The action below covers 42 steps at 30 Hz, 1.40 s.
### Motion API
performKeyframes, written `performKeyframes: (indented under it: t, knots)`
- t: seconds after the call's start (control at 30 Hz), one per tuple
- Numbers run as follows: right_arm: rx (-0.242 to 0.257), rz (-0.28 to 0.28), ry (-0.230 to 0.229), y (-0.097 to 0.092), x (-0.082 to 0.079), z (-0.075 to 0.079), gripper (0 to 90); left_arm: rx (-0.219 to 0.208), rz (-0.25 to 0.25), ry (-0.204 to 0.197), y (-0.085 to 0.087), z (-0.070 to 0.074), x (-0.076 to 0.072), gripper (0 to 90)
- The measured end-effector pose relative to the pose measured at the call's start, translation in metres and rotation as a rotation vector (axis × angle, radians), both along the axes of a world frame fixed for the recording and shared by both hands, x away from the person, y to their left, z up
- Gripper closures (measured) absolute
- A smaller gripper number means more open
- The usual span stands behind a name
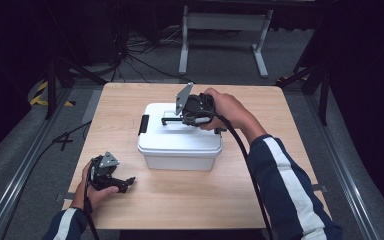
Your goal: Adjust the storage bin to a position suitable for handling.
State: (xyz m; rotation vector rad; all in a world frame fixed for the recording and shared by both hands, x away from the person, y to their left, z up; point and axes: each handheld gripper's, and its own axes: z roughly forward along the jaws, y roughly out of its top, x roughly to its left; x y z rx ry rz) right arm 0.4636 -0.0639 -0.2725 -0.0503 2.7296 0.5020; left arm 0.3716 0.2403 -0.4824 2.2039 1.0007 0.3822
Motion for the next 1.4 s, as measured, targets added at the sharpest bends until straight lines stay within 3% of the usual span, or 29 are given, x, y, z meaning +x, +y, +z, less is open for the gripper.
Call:
performKeyframes:
  t: [0.73,1.03,1.4]
  knots:
    - [0.055,0.015,-0.033,-0.014,-0.008,0.021,84.6,0.004,-0.002,-0.007,0.0,0.0,0.0,0.5]
    - [0.084,0.029,-0.048,-0.027,-0.009,0.029,84.6,0.001,-0.002,-0.005,0.0,0.0,0.0,0.5]
    - [0.107,0.002,-0.053,-0.049,-0.012,0.037,84.6,0.0,0.0,0.0,0.0,0.0,0.0,0.5]
